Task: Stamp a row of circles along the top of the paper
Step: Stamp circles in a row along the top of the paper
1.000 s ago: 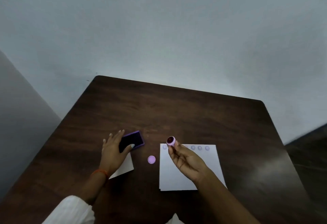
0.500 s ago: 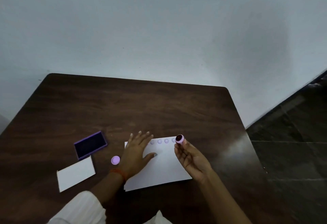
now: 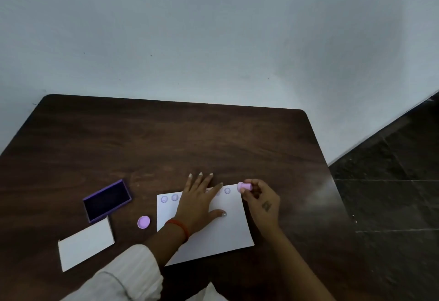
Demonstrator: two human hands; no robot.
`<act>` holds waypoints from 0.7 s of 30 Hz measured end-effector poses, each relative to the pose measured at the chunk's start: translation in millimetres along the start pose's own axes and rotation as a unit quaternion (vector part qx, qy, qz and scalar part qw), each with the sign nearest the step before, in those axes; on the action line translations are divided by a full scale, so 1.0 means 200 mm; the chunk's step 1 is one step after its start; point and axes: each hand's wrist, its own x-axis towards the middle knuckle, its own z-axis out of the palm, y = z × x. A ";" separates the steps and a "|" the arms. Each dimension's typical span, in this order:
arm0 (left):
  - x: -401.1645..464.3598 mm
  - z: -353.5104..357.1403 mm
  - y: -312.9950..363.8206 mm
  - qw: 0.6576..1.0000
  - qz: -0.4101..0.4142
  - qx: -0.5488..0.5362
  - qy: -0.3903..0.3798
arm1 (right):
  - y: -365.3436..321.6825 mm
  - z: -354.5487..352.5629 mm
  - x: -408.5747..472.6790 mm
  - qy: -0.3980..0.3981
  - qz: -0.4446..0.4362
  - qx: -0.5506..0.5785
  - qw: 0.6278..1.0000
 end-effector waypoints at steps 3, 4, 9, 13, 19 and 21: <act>0.00 0.01 -0.01 1.000 -0.002 0.006 -0.015 | 0.01 0.03 0.02 -0.005 -0.067 -0.138 0.988; 0.00 0.01 -0.02 1.000 -0.003 0.005 -0.018 | 0.02 0.04 0.03 -0.012 -0.079 -0.170 0.982; 0.01 0.02 -0.03 1.000 -0.007 -0.001 -0.027 | 0.02 0.07 0.06 -0.067 -0.098 -0.268 0.956; 0.01 0.03 -0.03 1.000 -0.010 0.002 -0.023 | 0.01 0.08 0.08 -0.115 -0.082 -0.325 0.935; 0.01 0.03 -0.03 1.000 -0.007 0.001 -0.024 | -0.02 0.09 0.08 -0.138 -0.078 -0.363 0.918; 0.01 0.03 -0.03 1.000 -0.006 0.002 -0.026 | -0.03 0.09 0.08 -0.145 -0.078 -0.376 0.912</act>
